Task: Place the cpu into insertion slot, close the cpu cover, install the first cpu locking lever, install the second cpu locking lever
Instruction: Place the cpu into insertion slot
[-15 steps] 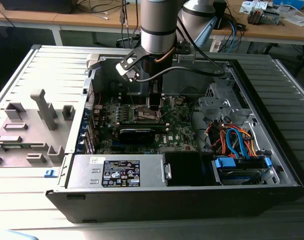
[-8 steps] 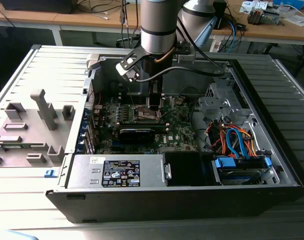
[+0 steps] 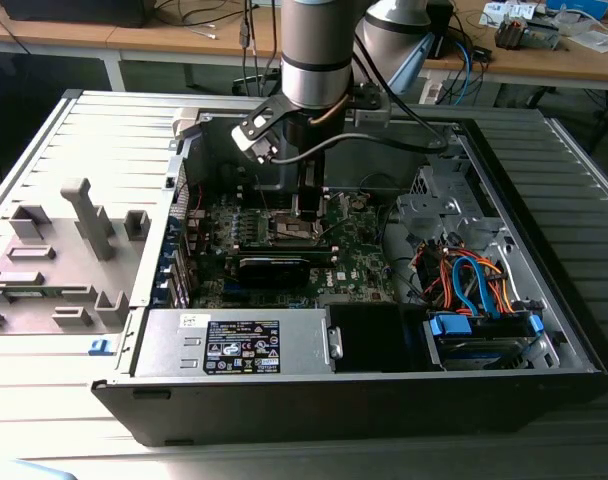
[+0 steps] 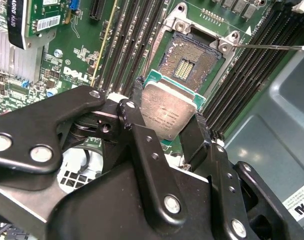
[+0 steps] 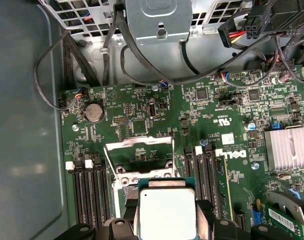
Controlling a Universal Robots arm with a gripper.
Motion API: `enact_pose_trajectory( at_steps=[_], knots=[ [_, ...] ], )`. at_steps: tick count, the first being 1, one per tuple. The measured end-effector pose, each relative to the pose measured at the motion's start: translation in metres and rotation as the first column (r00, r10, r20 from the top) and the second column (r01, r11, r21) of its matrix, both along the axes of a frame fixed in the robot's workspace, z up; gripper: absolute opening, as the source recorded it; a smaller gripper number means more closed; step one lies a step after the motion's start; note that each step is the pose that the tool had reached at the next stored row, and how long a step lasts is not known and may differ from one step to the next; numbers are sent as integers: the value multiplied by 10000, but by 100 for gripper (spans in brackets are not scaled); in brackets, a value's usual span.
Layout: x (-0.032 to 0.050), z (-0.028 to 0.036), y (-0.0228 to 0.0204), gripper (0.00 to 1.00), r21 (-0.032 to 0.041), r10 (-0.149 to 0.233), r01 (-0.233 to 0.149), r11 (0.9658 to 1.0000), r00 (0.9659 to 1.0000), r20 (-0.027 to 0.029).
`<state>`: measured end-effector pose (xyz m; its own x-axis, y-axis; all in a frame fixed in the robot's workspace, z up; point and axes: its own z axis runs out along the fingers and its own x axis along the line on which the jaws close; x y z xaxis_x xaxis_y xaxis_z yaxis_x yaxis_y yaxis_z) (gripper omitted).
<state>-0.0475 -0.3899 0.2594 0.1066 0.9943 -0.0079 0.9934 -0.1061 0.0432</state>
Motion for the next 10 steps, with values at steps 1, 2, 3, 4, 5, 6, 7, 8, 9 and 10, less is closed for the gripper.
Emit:
enact_pose_trajectory(
  at_steps=[1,2,3,4,5,6,7,8,9,10],
  knots=[
    [0,0,5,55,-1,1,-1,10000,10000,0],
    [-2,-2,10,55,-1,19,-19,10000,10000,0],
    [-2,-3,16,55,-2,57,-57,10000,10000,0],
    [-4,-4,25,55,-2,190,-190,9998,9998,0],
    [-5,-6,29,55,-4,317,-317,9995,9995,0],
    [-6,-7,31,55,-4,427,-427,9991,9991,0],
    [-9,-10,34,55,-5,557,-557,9984,9984,0],
    [-11,-11,35,55,-4,631,-631,9980,9980,0],
    [-16,-14,38,55,-5,707,-707,9975,9975,0],
    [-21,-17,40,55,-6,765,-765,9971,9971,0]
  ],
)
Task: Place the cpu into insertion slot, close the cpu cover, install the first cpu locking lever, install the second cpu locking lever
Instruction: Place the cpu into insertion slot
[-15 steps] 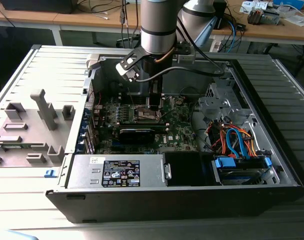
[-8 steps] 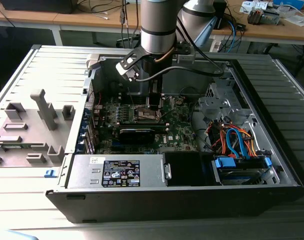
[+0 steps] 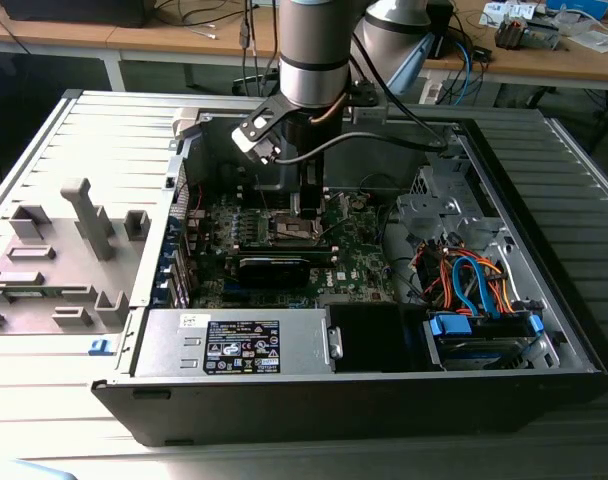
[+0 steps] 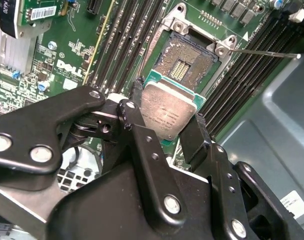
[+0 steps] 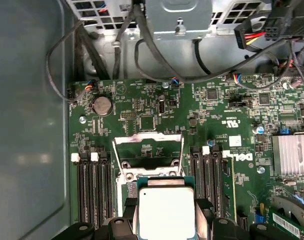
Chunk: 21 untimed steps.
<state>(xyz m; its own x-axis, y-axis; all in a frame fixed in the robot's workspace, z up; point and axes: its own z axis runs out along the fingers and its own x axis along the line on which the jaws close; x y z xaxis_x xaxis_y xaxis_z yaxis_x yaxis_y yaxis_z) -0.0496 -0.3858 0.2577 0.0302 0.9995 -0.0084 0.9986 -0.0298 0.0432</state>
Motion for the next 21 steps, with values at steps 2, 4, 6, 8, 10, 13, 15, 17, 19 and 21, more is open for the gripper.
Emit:
enact_pose_trajectory(
  at_steps=[2,4,6,8,10,13,15,17,19,21],
  knots=[
    [-16,-8,3,55,0,111,-111,9999,9999,-1],
    [-22,-15,4,55,-2,138,-138,9999,9999,-1],
    [-23,-17,4,55,-1,138,-138,9999,9999,-1],
    [-23,-43,4,55,0,138,-138,9999,9999,0],
    [-23,-45,4,55,-1,137,-137,9999,9999,0],
    [-23,-52,4,55,0,137,-137,9999,9999,0],
    [-23,-53,4,55,-1,137,-137,9999,9999,-1],
    [-23,-57,4,55,0,137,-137,9999,9999,0],
    [-23,-108,4,55,0,138,-138,9999,9999,0],
    [-23,-112,4,55,0,137,-137,9999,9999,0]
  ],
)
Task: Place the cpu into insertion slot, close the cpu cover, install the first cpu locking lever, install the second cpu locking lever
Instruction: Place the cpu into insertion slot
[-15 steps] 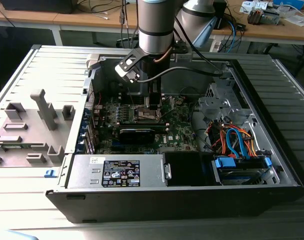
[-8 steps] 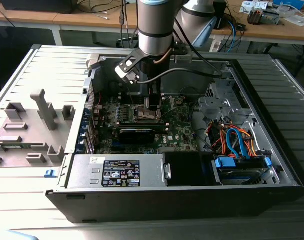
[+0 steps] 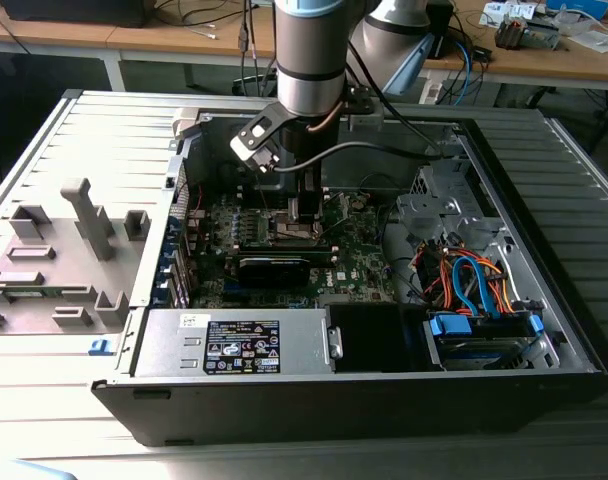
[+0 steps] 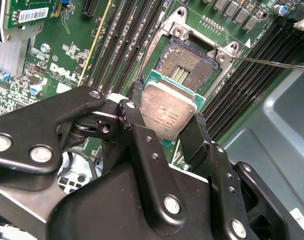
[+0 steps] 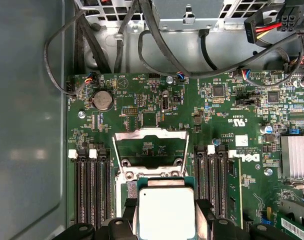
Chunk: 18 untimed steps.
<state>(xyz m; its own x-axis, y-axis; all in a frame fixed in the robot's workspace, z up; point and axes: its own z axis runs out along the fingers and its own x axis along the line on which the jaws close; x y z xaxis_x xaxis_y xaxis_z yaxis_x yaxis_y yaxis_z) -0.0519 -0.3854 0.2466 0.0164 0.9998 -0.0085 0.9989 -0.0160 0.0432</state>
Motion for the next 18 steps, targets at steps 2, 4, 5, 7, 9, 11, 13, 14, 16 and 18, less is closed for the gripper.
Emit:
enact_pose_trajectory(
  at_steps=[2,4,5,7,9,11,13,14,16,18],
  knots=[
    [0,-3,0,55,1,0,0,10000,10000,0],
    [0,-12,0,55,0,0,0,10000,10000,0],
    [0,-13,0,55,0,0,0,10000,10000,0],
    [0,-17,0,55,1,0,0,10000,10000,0],
    [0,-22,0,55,0,0,0,10000,10000,0],
    [0,-25,0,55,0,0,0,10000,10000,0],
    [0,-38,0,55,0,0,0,10000,10000,0],
    [0,-40,0,55,0,-1,1,10000,10000,0],
    [0,-43,0,55,0,0,0,10000,10000,0],
    [0,-66,0,55,0,0,0,10000,10000,-1]
  ],
)
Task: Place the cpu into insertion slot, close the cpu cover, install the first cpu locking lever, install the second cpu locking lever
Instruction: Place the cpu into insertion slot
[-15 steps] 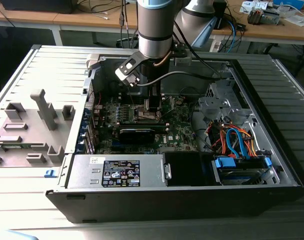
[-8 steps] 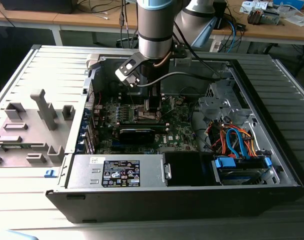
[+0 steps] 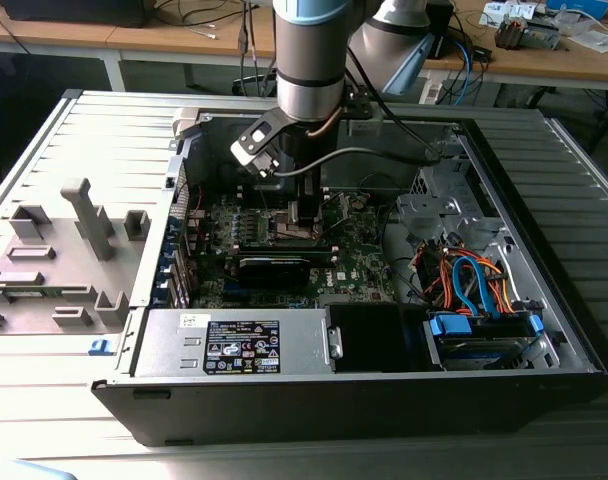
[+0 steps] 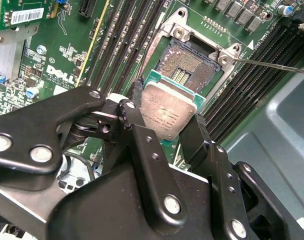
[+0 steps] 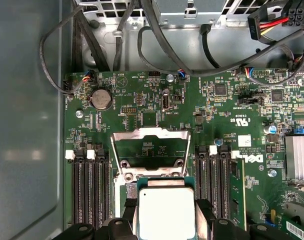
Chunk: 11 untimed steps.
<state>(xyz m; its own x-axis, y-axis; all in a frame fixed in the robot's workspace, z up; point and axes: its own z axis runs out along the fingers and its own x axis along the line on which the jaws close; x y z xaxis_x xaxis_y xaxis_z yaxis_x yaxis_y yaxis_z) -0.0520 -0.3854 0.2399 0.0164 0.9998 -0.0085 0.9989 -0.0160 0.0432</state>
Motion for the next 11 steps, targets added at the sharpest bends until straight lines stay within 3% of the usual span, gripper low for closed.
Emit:
enact_pose_trajectory(
  at_steps=[11],
  knots=[
    [0,-38,0,55,1,-1,1,10000,10000,0]
  ],
)
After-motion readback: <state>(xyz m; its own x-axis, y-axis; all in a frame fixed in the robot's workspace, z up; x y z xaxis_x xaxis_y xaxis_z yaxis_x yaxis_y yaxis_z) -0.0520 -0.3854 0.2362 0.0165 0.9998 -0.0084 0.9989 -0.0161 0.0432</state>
